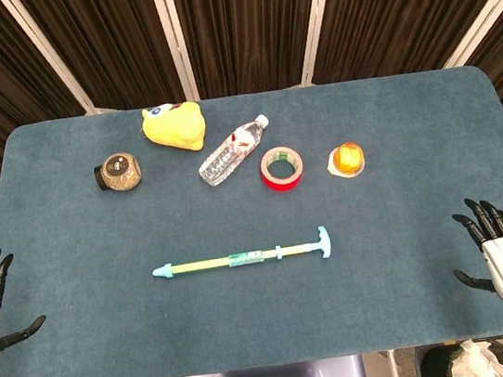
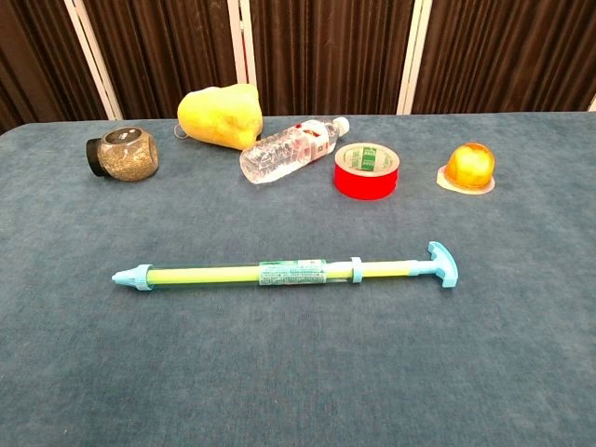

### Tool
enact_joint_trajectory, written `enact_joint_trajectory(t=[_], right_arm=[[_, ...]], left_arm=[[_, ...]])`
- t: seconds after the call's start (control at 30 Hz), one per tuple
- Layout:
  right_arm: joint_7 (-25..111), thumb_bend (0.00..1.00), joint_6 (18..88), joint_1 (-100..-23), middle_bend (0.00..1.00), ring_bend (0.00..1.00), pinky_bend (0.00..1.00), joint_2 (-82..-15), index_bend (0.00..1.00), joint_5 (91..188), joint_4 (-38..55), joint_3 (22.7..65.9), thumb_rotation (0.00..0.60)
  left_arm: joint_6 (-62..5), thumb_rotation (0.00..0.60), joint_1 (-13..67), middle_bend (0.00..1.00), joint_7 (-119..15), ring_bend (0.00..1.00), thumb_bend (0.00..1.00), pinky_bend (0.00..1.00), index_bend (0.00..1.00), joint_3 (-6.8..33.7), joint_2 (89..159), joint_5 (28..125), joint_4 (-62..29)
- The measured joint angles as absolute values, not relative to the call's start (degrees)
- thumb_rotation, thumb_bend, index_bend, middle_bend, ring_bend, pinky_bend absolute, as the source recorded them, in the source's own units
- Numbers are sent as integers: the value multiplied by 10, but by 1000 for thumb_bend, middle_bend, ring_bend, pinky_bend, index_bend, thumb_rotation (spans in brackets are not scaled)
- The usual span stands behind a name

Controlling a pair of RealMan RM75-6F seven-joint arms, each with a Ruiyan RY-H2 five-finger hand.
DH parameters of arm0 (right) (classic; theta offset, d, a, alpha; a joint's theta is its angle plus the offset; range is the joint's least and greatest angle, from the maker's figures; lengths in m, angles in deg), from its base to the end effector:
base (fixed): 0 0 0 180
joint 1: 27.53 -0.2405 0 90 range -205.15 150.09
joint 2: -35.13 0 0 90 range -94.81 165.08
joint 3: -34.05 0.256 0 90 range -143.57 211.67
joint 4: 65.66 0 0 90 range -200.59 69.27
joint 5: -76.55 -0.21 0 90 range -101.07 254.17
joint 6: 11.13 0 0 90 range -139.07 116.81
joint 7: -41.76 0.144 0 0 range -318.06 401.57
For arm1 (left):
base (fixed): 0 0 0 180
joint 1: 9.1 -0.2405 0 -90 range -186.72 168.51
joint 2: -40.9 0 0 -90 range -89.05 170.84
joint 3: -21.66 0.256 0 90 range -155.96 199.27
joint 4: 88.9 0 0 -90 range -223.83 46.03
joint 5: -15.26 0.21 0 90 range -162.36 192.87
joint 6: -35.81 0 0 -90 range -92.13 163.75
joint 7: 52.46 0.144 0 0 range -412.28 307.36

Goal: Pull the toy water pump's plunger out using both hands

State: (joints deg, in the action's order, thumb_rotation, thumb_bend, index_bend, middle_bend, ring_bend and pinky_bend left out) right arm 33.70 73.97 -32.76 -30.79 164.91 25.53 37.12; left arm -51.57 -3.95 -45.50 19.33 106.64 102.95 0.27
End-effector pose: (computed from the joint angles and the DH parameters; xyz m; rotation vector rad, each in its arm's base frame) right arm -0.3052 -0.1837 0.1491 1.4606 -0.7778 0.8390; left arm -0.3130 0.1812 0.1575 -1.4359 -0.7500 -0.8324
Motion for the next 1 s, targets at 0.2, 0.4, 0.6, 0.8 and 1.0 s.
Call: enact_joint_trajectory(t=[0.2, 0.4, 0.6, 0.8, 1.0], right_arm=[[337, 144, 733, -328, 82, 80, 157, -310, 193, 1640, 250, 371, 600], [341, 149, 727, -327, 106, 83, 157, -307, 202, 1630, 256, 371, 600], [334, 148, 723, -326, 105, 84, 157, -302, 203, 1627, 267, 370, 600], [331, 149, 721, -325, 105, 84, 157, -302, 205, 1624, 267, 368, 600], [336, 149, 720, -325, 105, 83, 157, -299, 209, 1626, 268, 367, 600]], left_arm=[[-512, 600, -39, 0, -454, 0, 47, 102, 0, 193, 1066, 1025, 4], [-511, 600, -39, 0, -449, 0, 47, 101, 0, 194, 1064, 1026, 8], [-505, 600, -38, 0, -448, 0, 48, 101, 0, 195, 1064, 1023, 12], [-495, 600, -36, 0, -447, 0, 47, 101, 0, 197, 1061, 1018, 19], [-492, 600, -36, 0, -440, 0, 47, 101, 5, 201, 1059, 1021, 24]])
